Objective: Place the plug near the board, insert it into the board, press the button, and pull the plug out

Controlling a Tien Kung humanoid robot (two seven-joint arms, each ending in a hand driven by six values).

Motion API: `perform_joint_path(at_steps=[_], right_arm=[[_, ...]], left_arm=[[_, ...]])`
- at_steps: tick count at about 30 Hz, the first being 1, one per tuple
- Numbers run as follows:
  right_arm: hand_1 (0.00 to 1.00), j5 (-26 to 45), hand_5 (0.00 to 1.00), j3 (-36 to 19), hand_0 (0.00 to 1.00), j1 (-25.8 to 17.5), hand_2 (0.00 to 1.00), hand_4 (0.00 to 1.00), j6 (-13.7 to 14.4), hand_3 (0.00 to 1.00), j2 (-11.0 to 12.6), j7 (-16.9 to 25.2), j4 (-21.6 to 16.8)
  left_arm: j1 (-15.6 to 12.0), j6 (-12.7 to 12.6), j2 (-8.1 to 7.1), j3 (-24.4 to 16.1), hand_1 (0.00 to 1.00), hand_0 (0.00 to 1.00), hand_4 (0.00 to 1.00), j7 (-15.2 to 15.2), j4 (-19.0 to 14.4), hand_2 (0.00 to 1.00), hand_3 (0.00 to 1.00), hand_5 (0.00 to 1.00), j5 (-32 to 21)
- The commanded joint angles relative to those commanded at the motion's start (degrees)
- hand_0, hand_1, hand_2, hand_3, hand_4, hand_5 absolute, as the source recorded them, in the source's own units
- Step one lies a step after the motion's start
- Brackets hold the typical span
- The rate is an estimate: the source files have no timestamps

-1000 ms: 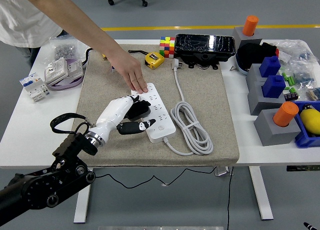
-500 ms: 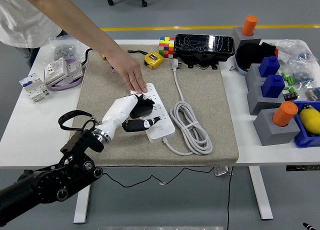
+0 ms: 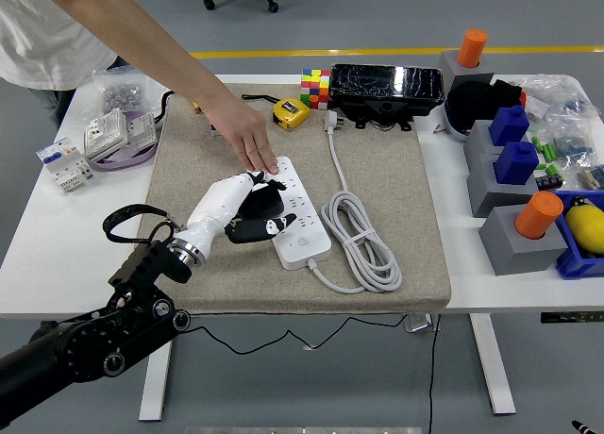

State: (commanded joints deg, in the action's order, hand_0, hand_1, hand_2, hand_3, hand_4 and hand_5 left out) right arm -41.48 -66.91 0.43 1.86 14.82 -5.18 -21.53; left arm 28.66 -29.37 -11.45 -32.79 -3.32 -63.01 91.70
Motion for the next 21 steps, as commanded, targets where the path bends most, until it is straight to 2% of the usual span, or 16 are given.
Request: perform_joint_path(at_steps=[6,7,8,12,13,18,19,21], right_arm=[[0.64,0.0,0.418,0.1,0.541,-0.1,0.655,0.896,0.0,0.557,0.1,0.0,0.0],[0.64,-0.1,0.418,0.2,0.541,-0.1,0.654,0.896,0.0,0.557,0.1,0.0,0.0],[0.64,-0.1,0.418,0.2,0.541,-0.1,0.654,0.896,0.0,0.557,0.1,-0.1,0.0],[0.64,-0.1,0.418,0.1,0.541,-0.1,0.654,0.896,0.0,0.557,0.1,-0.1,0.0],[0.64,0.0,0.418,0.2,0.54,-0.1,0.654,0.896,0.0,0.557,0.1,-0.1,0.0],[0.64,0.0,0.418,0.2,0.54,-0.1,0.654,0.896,-0.1,0.557,0.1,-0.1,-0.1],[0.64,0.0,0.418,0.2,0.541,-0.1,0.654,0.896,-0.1,0.557,0.1,-0.1,-0.1],[0.64,0.0,0.418,0.2,0.541,-0.1,0.654,0.896,-0.1,0.557,0.1,-0.1,-0.1]], left_arm=[[-0.9,0.7,-1.78,0.5,0.74,0.702,0.816,0.3,-7.1,0.713,0.644,0.438,-0.8],[-1.0,1.5,-2.18,0.6,0.576,0.409,0.817,0.8,-8.6,0.625,0.641,0.433,-0.8],[-1.1,2.2,-2.44,0.7,0.576,0.409,0.817,1.4,-9.7,0.625,0.641,0.433,-0.9],[-1.3,8.3,-3.51,0.7,0.576,0.409,0.817,7.3,-14.1,0.625,0.641,0.433,-0.2],[-1.4,10.2,-3.71,0.7,0.235,0.216,0.829,9.4,-15.0,0.321,0.648,0.343,0.9],[-1.4,18.4,-4.01,0.5,0.235,0.216,0.829,19.0,-16.8,0.321,0.648,0.343,2.8],[-1.4,19.8,-4.05,0.5,0.066,0.089,0.785,20.6,-17.1,0.131,0.905,0.216,2.7],[-1.5,21.8,-4.15,0.5,0.066,0.089,0.785,22.9,-17.4,0.131,0.905,0.216,2.6]])
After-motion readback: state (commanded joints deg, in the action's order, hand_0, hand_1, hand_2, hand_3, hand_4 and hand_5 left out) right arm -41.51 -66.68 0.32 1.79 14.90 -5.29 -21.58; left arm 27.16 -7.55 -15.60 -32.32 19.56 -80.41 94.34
